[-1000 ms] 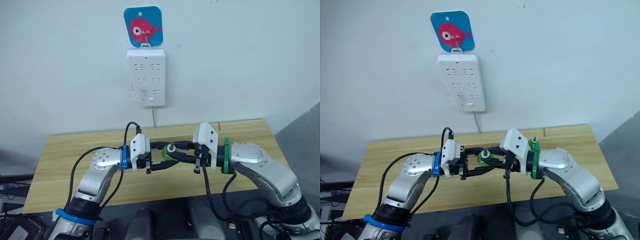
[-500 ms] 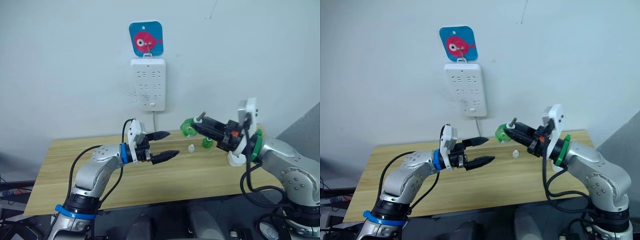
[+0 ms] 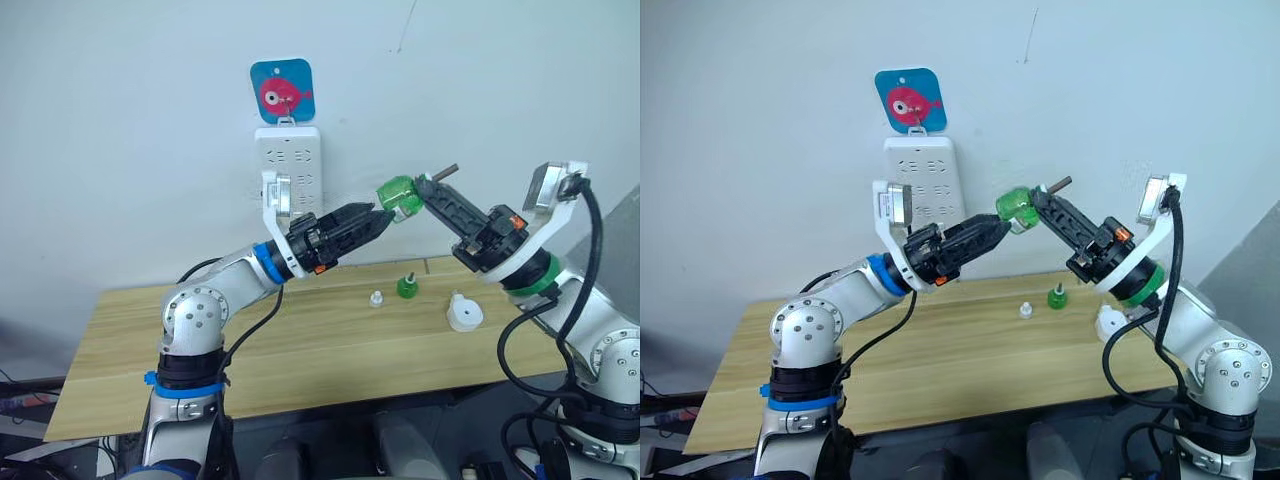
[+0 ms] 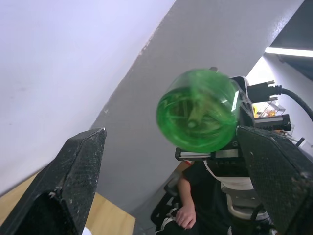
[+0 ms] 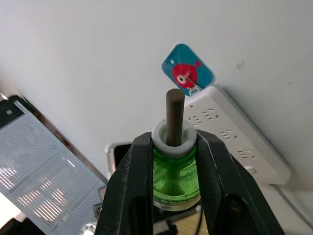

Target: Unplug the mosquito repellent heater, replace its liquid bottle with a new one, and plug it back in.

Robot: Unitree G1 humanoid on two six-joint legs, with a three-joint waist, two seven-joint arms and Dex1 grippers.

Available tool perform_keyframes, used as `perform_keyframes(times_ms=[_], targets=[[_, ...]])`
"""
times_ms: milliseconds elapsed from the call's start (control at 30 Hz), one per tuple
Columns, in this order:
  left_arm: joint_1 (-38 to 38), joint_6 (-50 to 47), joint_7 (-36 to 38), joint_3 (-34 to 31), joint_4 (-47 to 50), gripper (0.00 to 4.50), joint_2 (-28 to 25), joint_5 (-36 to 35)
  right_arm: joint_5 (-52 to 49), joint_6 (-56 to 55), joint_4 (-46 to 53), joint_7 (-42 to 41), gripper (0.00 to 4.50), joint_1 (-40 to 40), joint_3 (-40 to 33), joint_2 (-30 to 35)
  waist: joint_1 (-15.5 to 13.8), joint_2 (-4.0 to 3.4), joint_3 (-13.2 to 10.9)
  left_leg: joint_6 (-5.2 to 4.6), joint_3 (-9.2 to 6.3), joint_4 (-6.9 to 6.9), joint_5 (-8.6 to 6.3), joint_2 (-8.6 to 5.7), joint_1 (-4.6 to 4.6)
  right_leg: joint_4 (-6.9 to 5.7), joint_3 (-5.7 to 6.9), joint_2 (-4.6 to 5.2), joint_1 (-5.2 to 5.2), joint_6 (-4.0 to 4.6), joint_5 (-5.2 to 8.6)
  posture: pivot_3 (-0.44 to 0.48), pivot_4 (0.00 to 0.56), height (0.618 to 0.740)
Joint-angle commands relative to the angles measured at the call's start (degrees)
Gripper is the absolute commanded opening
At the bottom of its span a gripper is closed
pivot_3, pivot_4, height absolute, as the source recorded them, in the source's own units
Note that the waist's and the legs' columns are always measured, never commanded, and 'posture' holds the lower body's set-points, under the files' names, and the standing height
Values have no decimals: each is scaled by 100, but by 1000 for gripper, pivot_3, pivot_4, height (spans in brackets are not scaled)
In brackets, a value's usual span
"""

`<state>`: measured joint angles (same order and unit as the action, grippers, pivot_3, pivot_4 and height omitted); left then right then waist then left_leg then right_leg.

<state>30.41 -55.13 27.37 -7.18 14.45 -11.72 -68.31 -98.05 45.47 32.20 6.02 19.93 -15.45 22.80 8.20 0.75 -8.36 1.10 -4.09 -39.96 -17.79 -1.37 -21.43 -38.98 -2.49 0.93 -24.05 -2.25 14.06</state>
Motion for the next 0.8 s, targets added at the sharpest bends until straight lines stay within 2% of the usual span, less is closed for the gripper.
perform_keyframes(times_ms=[33,300,700,800], targets=[[201,-138,-254,-169,-3,4500,78,-602,-437,-287,159,185,826,67,121,87,0,-1,9,0,0,0,0,0,0,0,0,0,0,0,0,-205,76,730],[368,-184,-690,-256,-243,4500,117,-1361,-683,-580,248,319,826,-19,383,273,-5,-8,51,0,3,0,0,0,-1,4,-9,-32,1,-1,1,-211,77,730],[362,-138,-784,-82,-220,4500,201,-1570,-934,-780,218,320,826,-2,563,467,-11,-9,54,0,6,0,0,2,-1,5,-17,-38,1,0,1,-203,81,730],[393,-109,-824,-73,-242,3842,241,-1607,-940,-798,219,312,826,-7,593,501,-12,-9,54,0,6,0,0,3,0,5,-17,-40,1,0,2,-203,81,730]])
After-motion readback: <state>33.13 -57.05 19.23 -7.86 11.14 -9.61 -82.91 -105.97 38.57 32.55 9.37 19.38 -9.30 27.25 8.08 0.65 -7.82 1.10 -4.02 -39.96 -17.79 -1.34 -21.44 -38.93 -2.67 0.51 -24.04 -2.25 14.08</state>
